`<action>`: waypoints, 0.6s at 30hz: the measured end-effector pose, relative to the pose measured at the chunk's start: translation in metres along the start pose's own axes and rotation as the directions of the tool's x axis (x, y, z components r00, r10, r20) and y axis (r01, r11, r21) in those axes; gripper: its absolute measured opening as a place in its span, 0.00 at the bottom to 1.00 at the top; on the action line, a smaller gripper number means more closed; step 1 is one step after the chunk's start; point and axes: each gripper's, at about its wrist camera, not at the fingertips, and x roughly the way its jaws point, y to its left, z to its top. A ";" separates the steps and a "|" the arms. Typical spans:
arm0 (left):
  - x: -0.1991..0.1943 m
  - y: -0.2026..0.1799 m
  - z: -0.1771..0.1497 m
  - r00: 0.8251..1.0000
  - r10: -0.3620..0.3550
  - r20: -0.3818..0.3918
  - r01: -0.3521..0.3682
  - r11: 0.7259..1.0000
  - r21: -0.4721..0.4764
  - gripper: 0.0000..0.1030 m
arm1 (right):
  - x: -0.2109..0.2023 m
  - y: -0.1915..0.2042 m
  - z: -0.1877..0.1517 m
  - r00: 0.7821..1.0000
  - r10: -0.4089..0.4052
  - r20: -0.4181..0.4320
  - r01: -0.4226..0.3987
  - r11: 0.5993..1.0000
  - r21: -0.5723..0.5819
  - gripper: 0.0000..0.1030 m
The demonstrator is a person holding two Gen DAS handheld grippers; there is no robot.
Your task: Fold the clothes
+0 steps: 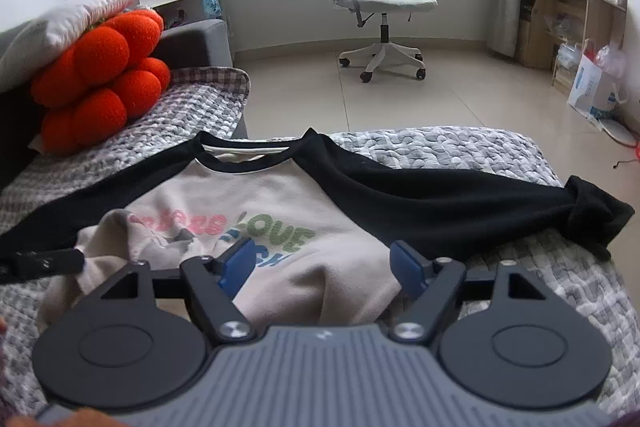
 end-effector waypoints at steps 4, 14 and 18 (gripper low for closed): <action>0.002 0.000 -0.001 1.000 -0.020 -0.009 0.020 1.000 -0.002 0.88 | -0.002 -0.002 -0.007 1.000 -0.020 0.000 0.020 0.999 -0.025 0.77; 0.005 0.015 0.000 0.996 -0.082 -0.020 0.081 0.995 -0.051 0.87 | -0.004 -0.012 -0.010 1.000 0.007 -0.013 -0.007 1.000 0.011 0.77; 0.007 0.023 -0.001 0.985 -0.168 -0.029 0.166 0.984 -0.067 0.84 | -0.005 -0.013 -0.012 0.999 0.023 -0.031 -0.022 1.000 0.005 0.77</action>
